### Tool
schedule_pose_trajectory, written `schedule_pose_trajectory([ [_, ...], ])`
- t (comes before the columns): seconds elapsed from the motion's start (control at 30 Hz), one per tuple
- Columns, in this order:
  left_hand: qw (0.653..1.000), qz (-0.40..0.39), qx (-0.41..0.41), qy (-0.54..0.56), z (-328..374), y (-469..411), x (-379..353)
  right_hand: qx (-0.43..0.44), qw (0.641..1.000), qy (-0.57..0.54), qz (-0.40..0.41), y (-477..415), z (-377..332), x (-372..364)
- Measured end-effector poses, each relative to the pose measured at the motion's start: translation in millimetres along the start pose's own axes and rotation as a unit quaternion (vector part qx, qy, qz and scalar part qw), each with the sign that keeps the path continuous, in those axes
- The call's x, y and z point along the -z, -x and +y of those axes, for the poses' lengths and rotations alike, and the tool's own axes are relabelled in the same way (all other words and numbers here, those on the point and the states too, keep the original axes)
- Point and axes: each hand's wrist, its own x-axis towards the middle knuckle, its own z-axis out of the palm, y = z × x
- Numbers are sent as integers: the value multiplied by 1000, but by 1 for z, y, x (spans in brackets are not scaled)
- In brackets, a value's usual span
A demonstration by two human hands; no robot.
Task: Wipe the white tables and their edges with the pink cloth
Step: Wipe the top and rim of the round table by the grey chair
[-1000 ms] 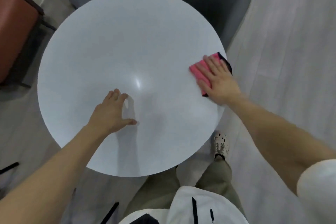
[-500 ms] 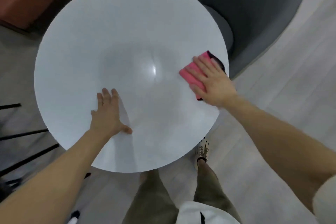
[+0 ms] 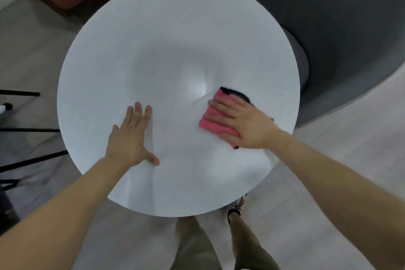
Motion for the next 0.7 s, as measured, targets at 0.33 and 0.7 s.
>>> schedule_pose_trajectory([
  [0.33,999,10,2,31,-1,3,1,-30,999,-15,-15,-88,-116,-48],
  [0.7,999,18,10,25,2,0,-4,-431,893,60,114,-128,66,5],
])
